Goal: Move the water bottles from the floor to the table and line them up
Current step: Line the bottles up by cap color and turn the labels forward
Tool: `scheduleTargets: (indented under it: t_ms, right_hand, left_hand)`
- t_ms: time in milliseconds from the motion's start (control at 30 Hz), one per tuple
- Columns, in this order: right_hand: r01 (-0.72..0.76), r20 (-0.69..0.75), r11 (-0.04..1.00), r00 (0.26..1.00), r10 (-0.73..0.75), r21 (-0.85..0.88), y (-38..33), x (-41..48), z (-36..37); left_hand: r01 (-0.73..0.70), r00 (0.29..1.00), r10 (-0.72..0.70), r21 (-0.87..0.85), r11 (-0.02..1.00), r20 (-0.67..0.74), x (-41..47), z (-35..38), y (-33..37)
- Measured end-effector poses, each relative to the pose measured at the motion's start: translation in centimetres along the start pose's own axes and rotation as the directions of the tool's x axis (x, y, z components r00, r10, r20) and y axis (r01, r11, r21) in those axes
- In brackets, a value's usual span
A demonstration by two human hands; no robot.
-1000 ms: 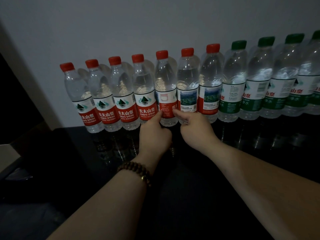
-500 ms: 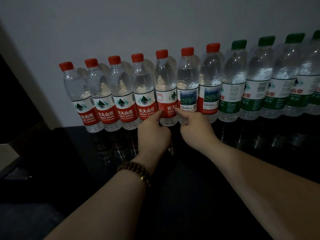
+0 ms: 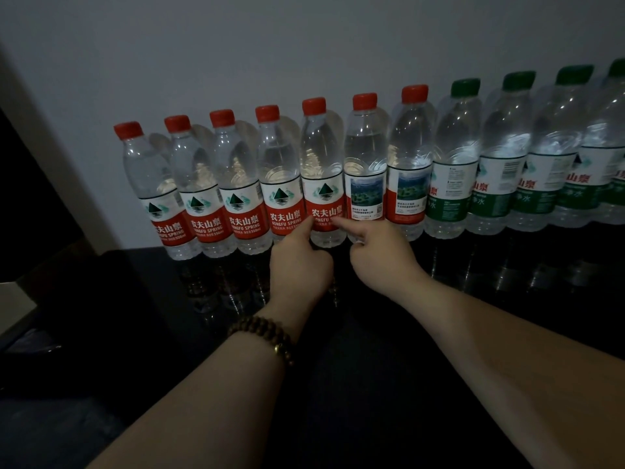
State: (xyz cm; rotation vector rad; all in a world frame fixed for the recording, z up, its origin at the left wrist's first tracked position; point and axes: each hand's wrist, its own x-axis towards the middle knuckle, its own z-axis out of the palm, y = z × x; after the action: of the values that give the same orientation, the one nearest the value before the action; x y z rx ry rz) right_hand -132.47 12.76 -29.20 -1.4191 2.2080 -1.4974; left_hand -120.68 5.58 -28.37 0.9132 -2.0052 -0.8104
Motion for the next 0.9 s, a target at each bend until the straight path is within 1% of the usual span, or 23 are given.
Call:
scheduleTargets:
  t_ms: [100,267,633,700,767,800,867,900]
  right_hand:
    - [-0.026,-0.030,1.000,0.999,0.026,-0.009,0.1,0.1,0.0]
    - [-0.015,0.014,1.000,1.000,0.015,-0.022,0.1,0.2,0.0]
    - [0.007,0.007,1.000,1.000,-0.007,-0.003,0.3,0.3,0.1]
    - [-0.010,-0.056,1.000,0.998,0.010,0.010,0.1,0.1,0.1]
    - [-0.004,-0.200,1.000,0.980,0.009,0.025,-0.2,-0.1,-0.3]
    - [0.002,-0.285,1.000,0.958,0.003,0.015,-0.3,-0.1,-0.7]
    - [-0.027,-0.411,1.000,0.911,0.030,0.012,0.1,0.1,-1.8]
    - [-0.058,-0.437,0.998,0.897,0.063,0.026,0.4,0.3,-2.4]
  left_hand:
    - [-0.004,0.999,0.004,0.008,1.000,-0.049,-0.1,-0.1,0.1]
    - [0.014,1.000,-0.014,0.026,1.000,0.001,-0.1,0.0,0.0]
    - [0.019,1.000,-0.019,0.023,1.000,-0.005,-0.1,0.0,0.1]
    - [0.024,0.999,-0.024,0.015,1.000,-0.043,0.0,-0.1,0.2]
    - [0.030,0.995,-0.029,0.003,1.000,-0.091,-0.1,-0.1,0.6]
    - [0.013,0.994,-0.013,0.001,1.000,-0.104,-0.3,-0.1,1.0]
    - [-0.066,0.995,0.066,0.000,0.998,-0.075,-1.0,0.2,2.3]
    - [-0.116,0.993,0.115,-0.017,0.993,-0.033,-1.3,0.4,3.0]
